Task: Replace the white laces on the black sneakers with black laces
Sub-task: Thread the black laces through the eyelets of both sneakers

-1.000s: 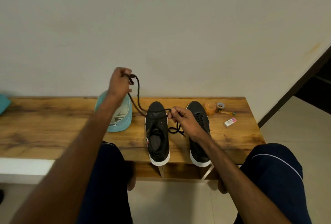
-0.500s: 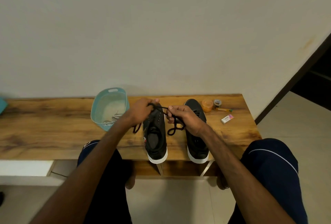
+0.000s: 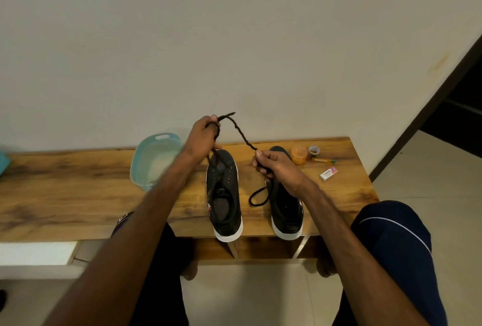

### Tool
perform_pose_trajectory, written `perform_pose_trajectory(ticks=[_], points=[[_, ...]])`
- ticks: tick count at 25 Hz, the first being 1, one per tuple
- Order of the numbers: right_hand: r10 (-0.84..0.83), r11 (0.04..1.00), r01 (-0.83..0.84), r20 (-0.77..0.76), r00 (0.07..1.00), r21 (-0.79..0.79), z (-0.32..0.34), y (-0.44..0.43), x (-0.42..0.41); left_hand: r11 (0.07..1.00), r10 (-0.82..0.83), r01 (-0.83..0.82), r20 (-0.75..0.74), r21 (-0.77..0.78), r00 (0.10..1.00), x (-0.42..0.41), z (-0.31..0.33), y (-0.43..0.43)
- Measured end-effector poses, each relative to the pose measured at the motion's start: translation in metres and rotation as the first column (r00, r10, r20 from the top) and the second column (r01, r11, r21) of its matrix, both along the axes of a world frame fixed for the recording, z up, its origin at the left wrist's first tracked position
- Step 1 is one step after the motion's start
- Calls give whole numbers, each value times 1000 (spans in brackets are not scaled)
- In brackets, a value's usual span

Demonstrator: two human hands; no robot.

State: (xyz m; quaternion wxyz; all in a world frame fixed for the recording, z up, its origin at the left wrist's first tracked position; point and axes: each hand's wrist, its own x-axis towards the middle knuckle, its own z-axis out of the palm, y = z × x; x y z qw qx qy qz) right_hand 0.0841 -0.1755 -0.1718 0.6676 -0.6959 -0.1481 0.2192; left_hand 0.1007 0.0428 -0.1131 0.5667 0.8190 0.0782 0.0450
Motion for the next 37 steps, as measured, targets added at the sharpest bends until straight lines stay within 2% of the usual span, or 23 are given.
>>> perform_pose_trajectory(ticks=[2,6,7,8,10,11,13,15,17,19,20,21,23,24,26,28,29,31,33,34,35,36,37], points=[[42,997,-43,-13,999,-68,1,-3,-3,999,17,-16,-49,29,999,10,-18,-24],[130,951,-153,-103,986,-268,-1,-10,-6,998,-55,60,-343,4,938,15,-60,-39],[148,931,-184,-133,980,-315,-2,-10,-6,989,-55,100,-368,105,928,17,-67,-35],[164,910,-214,-164,973,-355,-2,-11,-5,949,-40,150,-366,278,930,17,-74,-30],[173,881,-248,-212,962,-403,-1,-11,-3,780,-12,210,-321,590,947,17,-84,-20],[156,878,-240,-226,962,-414,1,-12,-1,740,14,190,-297,645,955,15,-86,-17],[91,890,-183,-229,969,-418,5,-15,2,818,65,113,-285,564,956,11,-85,-13],[46,909,-130,-216,975,-396,8,-20,4,915,56,73,-303,397,951,8,-79,-14],[28,942,-96,-210,977,-323,10,-21,4,936,-11,107,-277,335,961,3,-72,-18],[29,990,-59,-226,974,-128,11,-19,3,924,-96,188,-273,332,957,-12,-73,-26],[40,999,-47,-244,969,-24,12,-17,3,883,-110,215,-261,418,959,-21,-78,-30],[55,998,-47,-252,966,37,12,-15,3,788,-110,221,-222,574,969,-32,-85,-33],[73,997,-76,-224,972,-4,10,-11,1,482,-106,221,-194,848,975,-50,-104,-36],[68,994,-84,-209,976,-68,7,-9,-2,367,-101,263,-242,893,965,-54,-112,-38],[31,982,-67,-198,980,-176,1,-6,-5,213,-89,365,-354,906,931,-56,-125,-41],[10,977,-53,-204,979,-206,-4,-3,-7,50,-140,379,-369,924,919,-51,-132,-43],[9,978,-53,-208,978,-204,-5,-1,-6,-18,-208,378,-374,925,904,-48,-134,-43],[8,979,-51,-216,976,-196,-6,-1,-5,-70,-309,428,-427,901,850,-44,-134,-41],[-6,989,-29,-240,971,-145,-9,-1,-4,-23,-319,435,-419,900,850,-45,-131,-38],[-27,997,6,-272,962,-75,-9,0,-3,52,-329,405,-368,913,870,-47,-129,-38],[-53,998,64,-321,945,25,-9,2,-2,188,-352,371,-290,909,890,-51,-126,-41],[-69,978,137,-384,921,154,-9,4,0,413,-391,360,-195,836,900,-57,-121,-45],[-63,930,215,-446,893,299,-8,7,2,675,-433,406,-116,616,894,-65,-112,-51]])
